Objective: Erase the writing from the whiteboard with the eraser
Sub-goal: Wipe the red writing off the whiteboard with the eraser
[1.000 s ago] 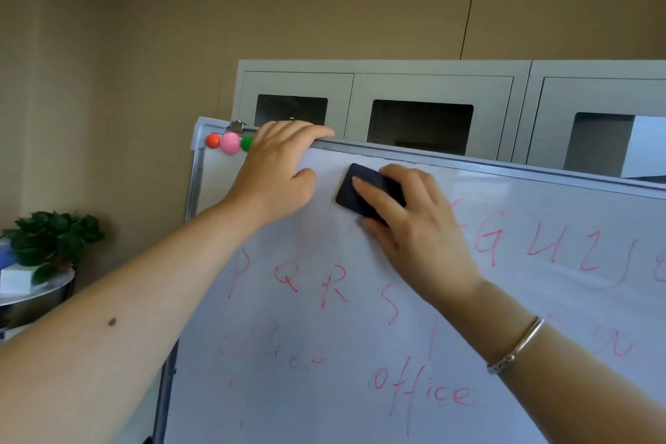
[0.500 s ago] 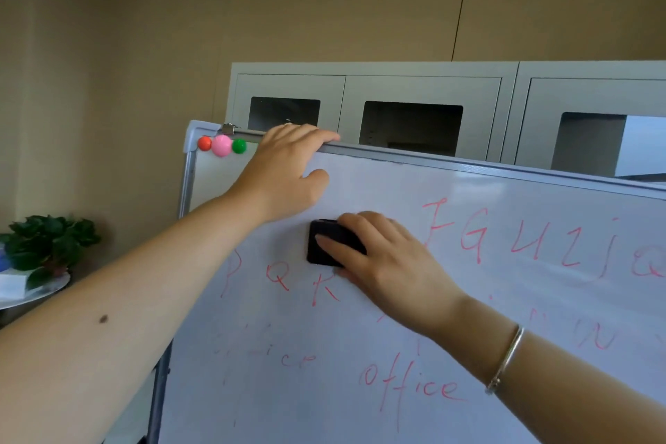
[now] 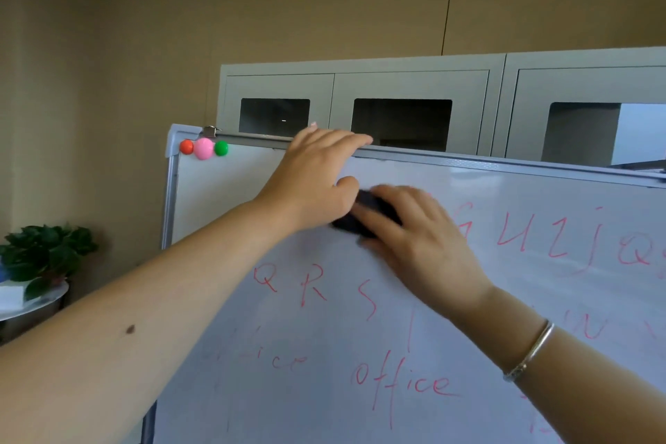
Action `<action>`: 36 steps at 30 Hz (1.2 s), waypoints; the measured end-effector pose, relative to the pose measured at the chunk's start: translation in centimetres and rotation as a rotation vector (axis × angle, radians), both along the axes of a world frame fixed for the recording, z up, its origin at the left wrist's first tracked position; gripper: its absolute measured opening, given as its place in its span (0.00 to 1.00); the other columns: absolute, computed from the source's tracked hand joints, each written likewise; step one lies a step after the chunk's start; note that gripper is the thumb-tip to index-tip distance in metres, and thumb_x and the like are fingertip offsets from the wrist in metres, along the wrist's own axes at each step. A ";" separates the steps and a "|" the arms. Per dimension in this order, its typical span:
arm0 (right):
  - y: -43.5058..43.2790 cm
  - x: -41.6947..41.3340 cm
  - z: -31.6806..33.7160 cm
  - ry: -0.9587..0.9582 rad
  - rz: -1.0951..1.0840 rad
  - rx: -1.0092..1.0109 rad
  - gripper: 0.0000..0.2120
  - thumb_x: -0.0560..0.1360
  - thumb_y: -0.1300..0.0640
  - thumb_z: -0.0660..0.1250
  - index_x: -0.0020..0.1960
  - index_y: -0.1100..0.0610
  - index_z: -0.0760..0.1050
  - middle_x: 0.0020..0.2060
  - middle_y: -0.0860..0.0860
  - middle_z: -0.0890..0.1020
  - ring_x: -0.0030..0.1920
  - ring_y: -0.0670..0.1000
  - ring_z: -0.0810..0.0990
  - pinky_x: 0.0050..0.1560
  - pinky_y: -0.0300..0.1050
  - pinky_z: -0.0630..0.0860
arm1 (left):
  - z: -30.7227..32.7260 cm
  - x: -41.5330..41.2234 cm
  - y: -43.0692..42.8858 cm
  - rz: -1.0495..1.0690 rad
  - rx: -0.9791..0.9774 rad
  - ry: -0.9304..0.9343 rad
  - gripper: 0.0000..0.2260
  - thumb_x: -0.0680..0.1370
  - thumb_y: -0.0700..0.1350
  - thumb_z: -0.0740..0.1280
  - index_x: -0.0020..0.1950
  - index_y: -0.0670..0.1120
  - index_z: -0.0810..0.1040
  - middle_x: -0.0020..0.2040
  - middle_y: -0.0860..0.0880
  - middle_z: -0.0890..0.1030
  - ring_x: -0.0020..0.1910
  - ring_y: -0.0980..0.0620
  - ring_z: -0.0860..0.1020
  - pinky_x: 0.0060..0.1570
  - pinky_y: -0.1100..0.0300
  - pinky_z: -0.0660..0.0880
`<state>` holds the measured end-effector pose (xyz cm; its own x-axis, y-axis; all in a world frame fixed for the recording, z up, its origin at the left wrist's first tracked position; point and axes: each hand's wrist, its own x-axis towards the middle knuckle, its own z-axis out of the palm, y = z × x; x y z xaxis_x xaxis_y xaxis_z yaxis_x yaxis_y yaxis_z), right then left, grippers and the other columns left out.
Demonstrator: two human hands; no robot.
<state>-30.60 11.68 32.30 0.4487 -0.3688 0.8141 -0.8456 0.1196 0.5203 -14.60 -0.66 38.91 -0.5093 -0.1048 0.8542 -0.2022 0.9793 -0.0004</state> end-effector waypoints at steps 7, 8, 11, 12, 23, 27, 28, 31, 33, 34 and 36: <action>1.0 -0.6 -1.4 0.148 -0.039 0.127 0.21 0.80 0.54 0.69 0.72 0.55 0.74 0.66 0.59 0.77 0.63 0.62 0.75 0.63 0.54 0.70 | 0.4 -2.3 1.7 -0.052 -0.022 -0.033 0.31 0.70 0.45 0.55 0.74 0.51 0.71 0.71 0.53 0.74 0.70 0.51 0.69 0.74 0.57 0.52; 1.4 -1.0 -1.1 0.155 -0.042 0.123 0.21 0.80 0.54 0.70 0.72 0.55 0.74 0.66 0.59 0.77 0.63 0.61 0.75 0.63 0.54 0.71 | 0.4 -2.5 1.8 -0.052 -0.035 -0.026 0.30 0.70 0.45 0.55 0.74 0.51 0.71 0.71 0.54 0.75 0.70 0.51 0.69 0.73 0.58 0.53; 2.5 -2.1 0.8 -0.011 -0.047 -0.023 0.21 0.79 0.52 0.70 0.71 0.55 0.76 0.63 0.59 0.77 0.60 0.63 0.76 0.58 0.58 0.75 | 0.2 -2.9 1.7 -0.061 -0.057 0.005 0.29 0.71 0.45 0.56 0.73 0.51 0.73 0.70 0.53 0.76 0.69 0.51 0.71 0.67 0.63 0.53; 2.8 -2.4 1.2 -0.062 -0.056 -0.070 0.21 0.78 0.52 0.70 0.70 0.56 0.76 0.62 0.60 0.77 0.59 0.63 0.76 0.56 0.58 0.75 | 0.1 -3.0 1.6 -0.066 -0.056 0.014 0.29 0.71 0.44 0.56 0.72 0.51 0.73 0.69 0.52 0.77 0.68 0.50 0.71 0.66 0.64 0.53; 5.1 -3.9 1.2 -0.040 -0.110 -0.094 0.21 0.79 0.51 0.70 0.70 0.55 0.77 0.62 0.60 0.78 0.59 0.62 0.74 0.57 0.57 0.75 | -0.1 -2.9 1.3 -0.077 -0.054 0.032 0.29 0.71 0.42 0.55 0.72 0.50 0.74 0.69 0.51 0.77 0.67 0.51 0.71 0.66 0.70 0.50; 5.0 -3.7 -0.4 0.009 -0.118 -0.059 0.20 0.79 0.53 0.71 0.69 0.57 0.77 0.62 0.61 0.77 0.59 0.63 0.75 0.58 0.57 0.73 | -0.1 -2.9 1.4 -0.079 -0.048 0.050 0.29 0.71 0.42 0.55 0.71 0.50 0.75 0.67 0.51 0.78 0.66 0.51 0.72 0.65 0.70 0.51; 4.9 -3.5 -1.2 0.077 -0.119 0.004 0.20 0.80 0.53 0.70 0.70 0.57 0.76 0.62 0.61 0.77 0.60 0.63 0.74 0.58 0.56 0.72 | -0.1 -2.9 1.4 -0.079 -0.043 0.053 0.29 0.71 0.42 0.55 0.71 0.50 0.75 0.67 0.51 0.78 0.65 0.51 0.72 0.65 0.68 0.53; 5.7 -4.0 -1.2 0.128 -0.128 0.060 0.19 0.81 0.51 0.68 0.71 0.55 0.75 0.64 0.59 0.77 0.62 0.61 0.74 0.60 0.55 0.73 | -0.1 -2.8 1.7 -0.069 -0.040 0.047 0.28 0.72 0.42 0.55 0.71 0.50 0.75 0.68 0.51 0.78 0.66 0.51 0.71 0.65 0.65 0.54; 6.4 -4.6 0.2 -0.014 -0.119 -0.047 0.20 0.80 0.50 0.69 0.70 0.55 0.77 0.63 0.59 0.78 0.60 0.62 0.75 0.58 0.57 0.75 | -0.1 -2.9 2.1 -0.055 -0.033 0.048 0.28 0.72 0.43 0.54 0.71 0.50 0.75 0.68 0.51 0.78 0.66 0.51 0.72 0.65 0.64 0.55; 6.6 -4.9 0.8 -0.075 -0.123 -0.093 0.21 0.79 0.50 0.70 0.70 0.56 0.77 0.63 0.60 0.78 0.59 0.62 0.75 0.57 0.58 0.76 | 0.0 -3.0 2.3 -0.044 -0.025 0.049 0.28 0.72 0.44 0.54 0.71 0.49 0.75 0.68 0.51 0.78 0.66 0.50 0.72 0.65 0.62 0.55; 6.7 -4.8 0.8 -0.097 -0.133 -0.112 0.21 0.78 0.51 0.70 0.69 0.56 0.77 0.62 0.60 0.77 0.59 0.62 0.75 0.57 0.59 0.76 | 0.1 -3.4 2.9 -0.037 -0.021 0.045 0.28 0.72 0.45 0.53 0.71 0.49 0.75 0.67 0.50 0.78 0.66 0.49 0.72 0.67 0.60 0.57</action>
<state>-35.41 18.36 33.06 0.3196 -0.3244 0.8903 -0.8637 0.2866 0.4145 -18.00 2.22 39.00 -0.4731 -0.0683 0.8783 -0.1659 0.9861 -0.0126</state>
